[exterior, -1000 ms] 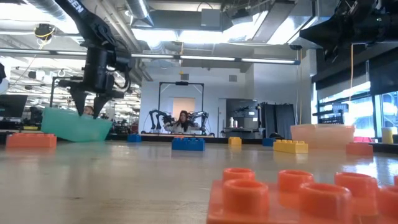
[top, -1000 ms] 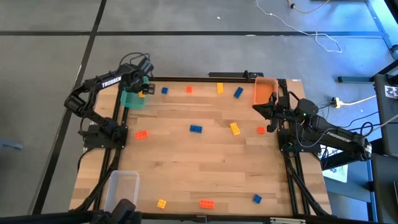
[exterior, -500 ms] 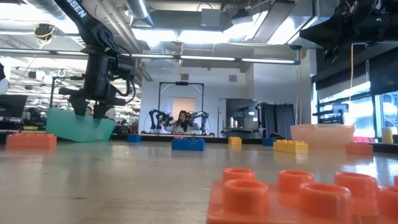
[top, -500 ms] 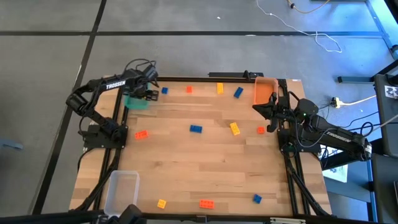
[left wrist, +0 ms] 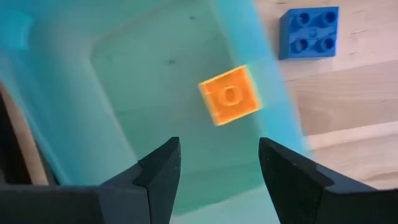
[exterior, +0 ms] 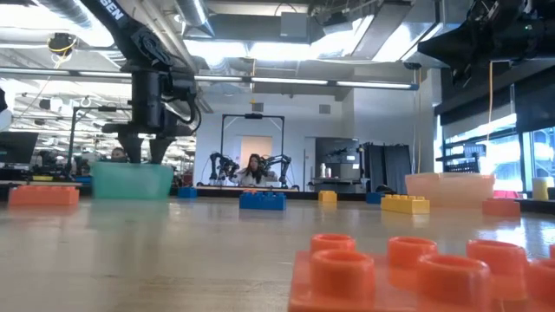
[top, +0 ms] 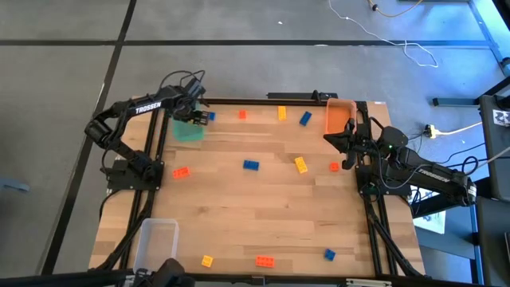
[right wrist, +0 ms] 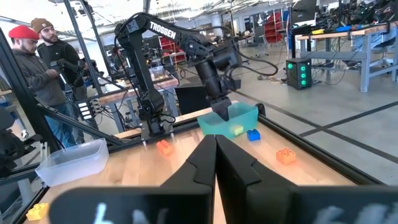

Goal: Sort & place blocks by color
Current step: Put the yellow game piece into the green bin

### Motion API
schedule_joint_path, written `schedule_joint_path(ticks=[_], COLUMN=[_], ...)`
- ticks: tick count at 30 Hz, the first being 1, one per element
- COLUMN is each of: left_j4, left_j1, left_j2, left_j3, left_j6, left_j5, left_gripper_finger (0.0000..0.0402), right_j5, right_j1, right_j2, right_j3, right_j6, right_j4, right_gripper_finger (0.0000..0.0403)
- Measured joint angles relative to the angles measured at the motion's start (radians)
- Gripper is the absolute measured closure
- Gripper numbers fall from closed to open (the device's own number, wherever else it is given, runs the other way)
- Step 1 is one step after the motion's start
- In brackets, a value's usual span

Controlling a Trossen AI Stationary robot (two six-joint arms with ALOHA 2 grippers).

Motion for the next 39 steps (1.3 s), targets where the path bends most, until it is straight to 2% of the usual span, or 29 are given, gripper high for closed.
schedule_joint_path(ticks=[6, 12, 15, 20, 24, 31, 39], left_j4=[-0.009, 0.004, 0.037, 0.129, 0.211, 0.137, 0.069], left_j1=[-0.007, -0.060, -0.122, -0.240, -0.297, -0.319, -0.323], left_j2=[-0.036, -0.157, -0.177, -0.132, -0.068, 0.040, 0.053], left_j3=[0.003, 0.004, 0.004, 0.004, 0.004, 0.004, 0.004], left_j6=[-0.004, 0.044, 0.075, 0.100, 0.117, 0.097, 0.098], left_j5=[0.000, 0.139, 0.145, 0.095, 0.098, 0.081, -0.001], left_gripper_finger=[0.0195, 0.0195, 0.0195, 0.0195, 0.0195, 0.0195, 0.0195], right_j5=[0.000, -0.004, -0.009, -0.008, -0.008, -0.008, -0.008], right_j1=[0.000, 0.000, 0.000, 0.000, 0.000, 0.000, 0.000], right_j2=[0.000, 0.000, 0.000, 0.000, 0.000, 0.000, 0.000], right_j3=[0.000, 0.000, 0.000, 0.000, 0.000, 0.000, 0.000], right_j6=[0.023, 0.052, 0.034, 0.025, 0.024, 0.023, 0.023], right_j4=[0.000, 0.006, 0.006, 0.006, 0.006, 0.007, 0.007], right_gripper_finger=[0.0391, 0.0391, 0.0391, 0.0391, 0.0391, 0.0391, 0.0391])
